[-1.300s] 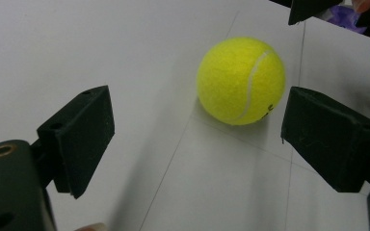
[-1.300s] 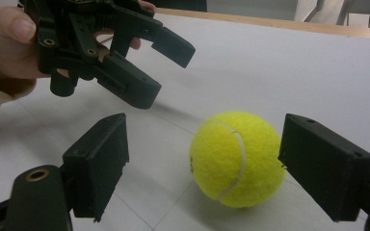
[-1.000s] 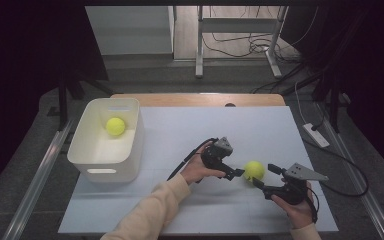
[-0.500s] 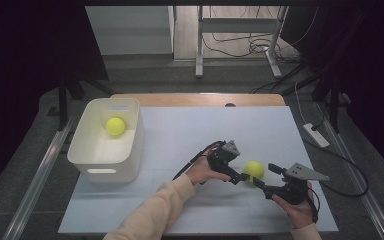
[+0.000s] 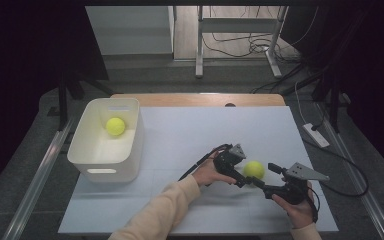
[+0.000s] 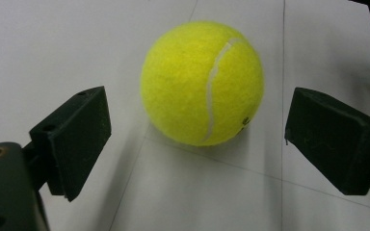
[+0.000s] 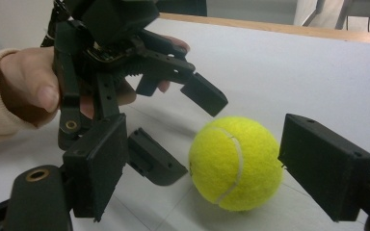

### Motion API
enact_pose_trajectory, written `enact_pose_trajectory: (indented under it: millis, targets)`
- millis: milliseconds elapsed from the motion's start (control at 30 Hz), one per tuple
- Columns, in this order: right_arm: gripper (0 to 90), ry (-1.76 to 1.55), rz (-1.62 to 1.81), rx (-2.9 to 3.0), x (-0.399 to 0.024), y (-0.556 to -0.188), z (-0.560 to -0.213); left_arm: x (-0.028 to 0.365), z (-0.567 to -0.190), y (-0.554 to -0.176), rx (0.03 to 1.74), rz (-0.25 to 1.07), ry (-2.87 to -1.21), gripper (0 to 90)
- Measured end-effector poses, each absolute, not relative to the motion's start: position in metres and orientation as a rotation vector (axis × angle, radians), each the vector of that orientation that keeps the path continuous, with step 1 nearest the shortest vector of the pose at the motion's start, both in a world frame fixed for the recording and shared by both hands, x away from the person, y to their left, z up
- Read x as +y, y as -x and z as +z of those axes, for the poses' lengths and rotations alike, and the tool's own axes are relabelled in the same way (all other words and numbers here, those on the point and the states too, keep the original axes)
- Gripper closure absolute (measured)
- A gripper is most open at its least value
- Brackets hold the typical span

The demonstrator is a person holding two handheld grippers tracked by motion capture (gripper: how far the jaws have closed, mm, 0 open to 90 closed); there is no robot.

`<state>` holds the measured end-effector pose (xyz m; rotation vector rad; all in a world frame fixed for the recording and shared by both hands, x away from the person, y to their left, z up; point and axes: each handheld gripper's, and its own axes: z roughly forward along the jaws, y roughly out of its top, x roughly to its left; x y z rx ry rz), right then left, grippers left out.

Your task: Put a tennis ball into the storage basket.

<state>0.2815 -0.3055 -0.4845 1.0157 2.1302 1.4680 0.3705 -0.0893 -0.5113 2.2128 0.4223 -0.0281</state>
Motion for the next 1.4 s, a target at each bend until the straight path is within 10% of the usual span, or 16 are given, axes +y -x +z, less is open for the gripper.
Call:
enact_pose_trajectory:
  millis: [1400]
  targets:
    - [17.7, -1.018, 1.455, 2.127, -0.308, -0.281, -0.485, -0.097, -0.518, -0.376, 0.477, -0.013, -2.213, 26.9]
